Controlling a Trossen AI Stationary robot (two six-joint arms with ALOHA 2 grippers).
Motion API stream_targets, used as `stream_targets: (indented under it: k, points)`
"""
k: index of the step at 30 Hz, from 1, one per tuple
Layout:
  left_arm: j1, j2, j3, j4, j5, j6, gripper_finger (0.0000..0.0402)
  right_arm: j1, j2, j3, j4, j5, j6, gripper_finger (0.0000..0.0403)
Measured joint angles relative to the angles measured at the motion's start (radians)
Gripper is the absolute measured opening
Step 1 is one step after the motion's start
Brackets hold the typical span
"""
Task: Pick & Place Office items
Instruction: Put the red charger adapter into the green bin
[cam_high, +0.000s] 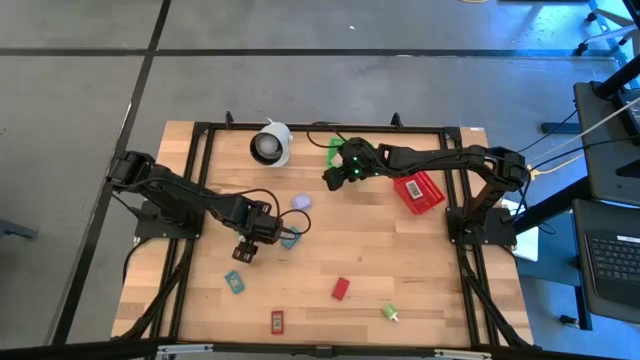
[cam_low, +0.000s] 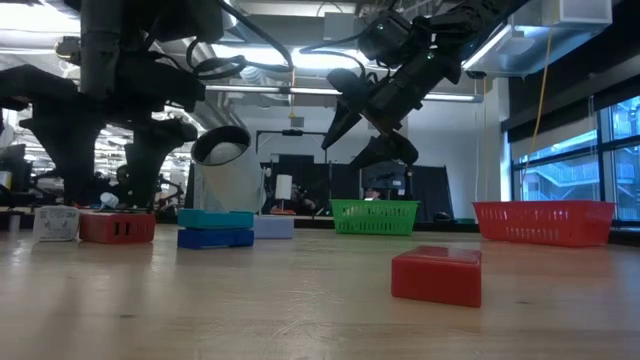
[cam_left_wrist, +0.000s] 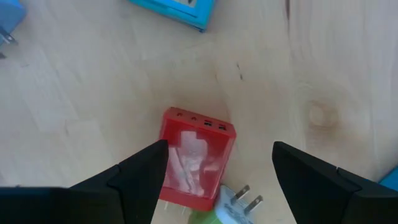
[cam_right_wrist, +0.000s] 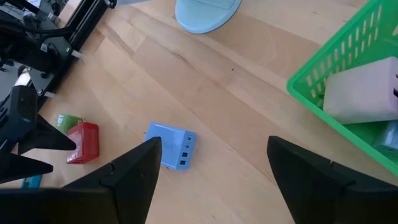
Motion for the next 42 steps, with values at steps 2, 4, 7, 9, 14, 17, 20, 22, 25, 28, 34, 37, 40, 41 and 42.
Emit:
stream_targets:
  k: [2,4,7,9,14,17,20,22,25,28,34,37,40,41,42]
  points:
    - [-0.001,0.000,0.000,0.000,0.001,0.005,0.0283,0.000,0.000,0.000,0.000,0.000,0.000,0.0293]
    - [0.000,0.000,0.000,0.001,0.000,0.032,0.0283,0.000,0.000,0.000,-0.001,0.000,0.000,0.0293]
    - [0.000,0.000,0.000,0.019,-0.002,0.059,0.0283,0.000,0.000,0.000,-0.001,0.000,0.000,0.0293]
    - [0.000,0.000,0.000,0.024,-0.009,0.075,0.0285,0.000,0.000,0.000,0.000,0.000,0.000,0.0293]
    - [0.004,0.000,0.000,0.024,-0.014,0.087,0.0284,0.000,0.000,0.000,0.000,0.000,-0.001,0.0293]
    - [0.004,0.000,0.000,0.025,-0.019,0.087,0.0283,0.000,0.000,0.000,-0.001,0.018,-0.004,0.0293]
    - [0.004,0.000,0.000,0.026,-0.020,0.076,0.0285,0.000,0.000,0.000,-0.001,0.043,-0.004,0.0293]
    - [0.004,0.000,0.000,0.025,-0.021,0.069,0.0285,0.000,0.000,0.000,-0.001,0.045,-0.004,0.0293]
    - [0.011,0.000,0.000,0.024,-0.021,0.086,0.0284,0.000,0.000,0.000,-0.001,0.045,-0.004,0.0293]
    - [0.023,0.000,-0.014,0.046,-0.022,0.103,0.0283,0.000,0.000,0.000,-0.001,0.045,-0.007,0.0293]
    - [0.042,0.001,-0.111,0.123,-0.004,0.119,0.0285,0.000,0.000,0.000,-0.001,0.044,-0.008,0.0293]
    - [0.048,0.001,-0.148,0.152,-0.045,0.140,0.0283,0.000,0.000,0.000,-0.001,0.044,-0.008,0.0293]
    - [0.048,-0.003,-0.163,0.171,-0.055,0.140,0.0283,0.000,0.000,0.000,-0.001,0.043,-0.008,0.0293]
    - [0.048,-0.003,-0.163,0.172,-0.053,0.140,0.0283,0.000,0.000,0.000,-0.001,0.043,-0.008,0.0293]
    - [0.047,-0.003,-0.163,0.172,-0.055,0.131,0.0281,0.000,0.000,0.000,-0.001,0.044,-0.008,0.0293]
